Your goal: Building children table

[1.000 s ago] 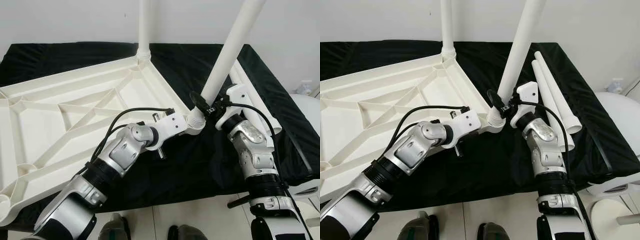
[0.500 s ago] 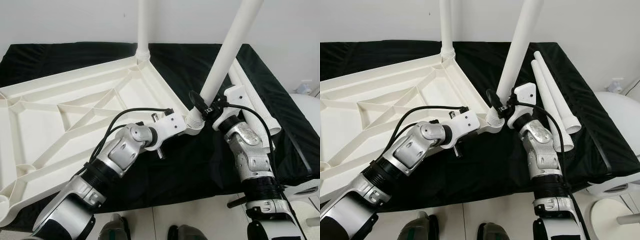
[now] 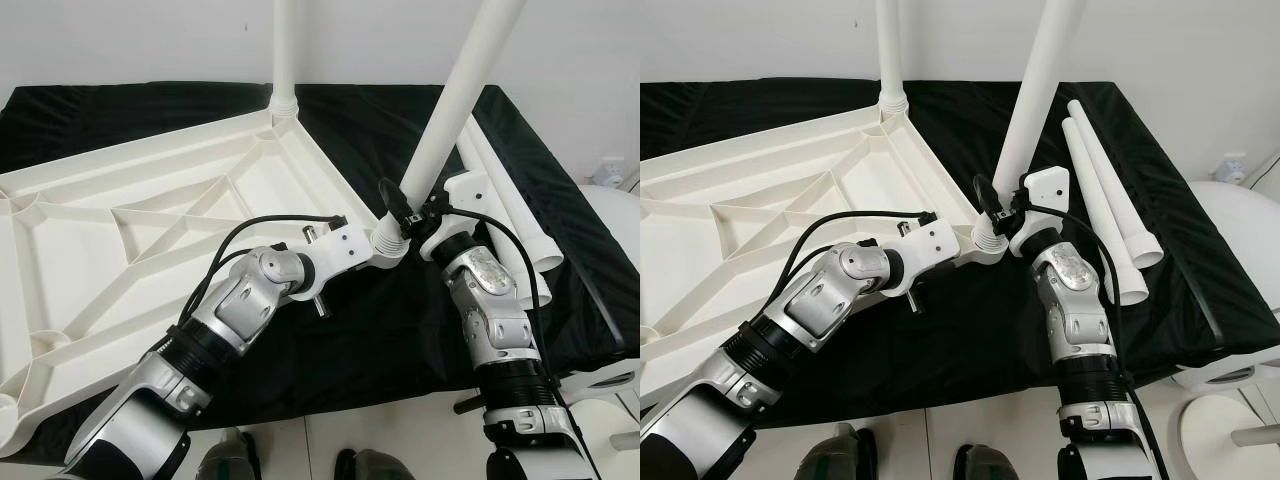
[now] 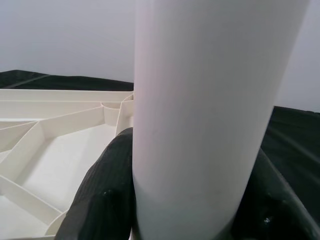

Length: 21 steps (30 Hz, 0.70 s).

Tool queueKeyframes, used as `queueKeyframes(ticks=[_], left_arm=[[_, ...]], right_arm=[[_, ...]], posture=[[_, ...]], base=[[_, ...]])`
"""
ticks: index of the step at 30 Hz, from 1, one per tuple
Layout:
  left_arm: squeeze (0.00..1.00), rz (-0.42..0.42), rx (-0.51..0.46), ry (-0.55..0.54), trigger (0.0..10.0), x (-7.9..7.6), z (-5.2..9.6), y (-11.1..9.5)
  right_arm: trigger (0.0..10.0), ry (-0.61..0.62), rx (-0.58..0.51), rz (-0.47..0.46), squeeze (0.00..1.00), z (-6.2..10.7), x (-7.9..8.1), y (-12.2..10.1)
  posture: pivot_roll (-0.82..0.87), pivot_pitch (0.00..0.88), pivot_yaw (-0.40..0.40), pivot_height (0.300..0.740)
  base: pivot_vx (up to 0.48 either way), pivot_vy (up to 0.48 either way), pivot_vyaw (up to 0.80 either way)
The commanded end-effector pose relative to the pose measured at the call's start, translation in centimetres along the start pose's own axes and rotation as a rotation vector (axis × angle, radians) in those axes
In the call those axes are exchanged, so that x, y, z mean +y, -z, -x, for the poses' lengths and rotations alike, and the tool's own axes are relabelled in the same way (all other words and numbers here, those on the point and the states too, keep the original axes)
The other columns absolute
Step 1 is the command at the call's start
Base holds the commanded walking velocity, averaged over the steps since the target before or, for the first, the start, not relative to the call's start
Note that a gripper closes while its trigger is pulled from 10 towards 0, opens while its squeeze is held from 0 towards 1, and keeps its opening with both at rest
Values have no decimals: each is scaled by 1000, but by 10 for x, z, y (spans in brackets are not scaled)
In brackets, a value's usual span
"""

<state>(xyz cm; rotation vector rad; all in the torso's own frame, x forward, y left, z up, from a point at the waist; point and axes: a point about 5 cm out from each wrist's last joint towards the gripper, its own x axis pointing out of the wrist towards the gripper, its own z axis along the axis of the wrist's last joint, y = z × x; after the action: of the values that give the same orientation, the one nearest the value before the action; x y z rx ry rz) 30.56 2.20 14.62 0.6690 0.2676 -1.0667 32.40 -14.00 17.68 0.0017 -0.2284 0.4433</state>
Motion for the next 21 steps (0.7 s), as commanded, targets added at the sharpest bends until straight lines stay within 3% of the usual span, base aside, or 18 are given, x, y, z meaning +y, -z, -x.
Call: queueKeyframes(ticks=[1, 11, 21], left_arm=[[0, -13, 49, 23, 10000, -8, -5, 7], [0, -12, 47, 21, 10000, -8, -6, 6], [0, -13, 44, 24, 10000, -8, -6, 5]], right_arm=[[10000, -35, 137, -45, 0, 6, 16, 30], [10000, 23, 114, -55, 0, 8, 26, 31], [10000, 132, 95, -65, 0, 5, 26, 27]], posture=[[-17, 106, -30, 740], [-18, 105, -32, 740], [-20, 105, -30, 740]], base=[[0, 0, 0], [0, 0, 0], [0, 0, 0]])
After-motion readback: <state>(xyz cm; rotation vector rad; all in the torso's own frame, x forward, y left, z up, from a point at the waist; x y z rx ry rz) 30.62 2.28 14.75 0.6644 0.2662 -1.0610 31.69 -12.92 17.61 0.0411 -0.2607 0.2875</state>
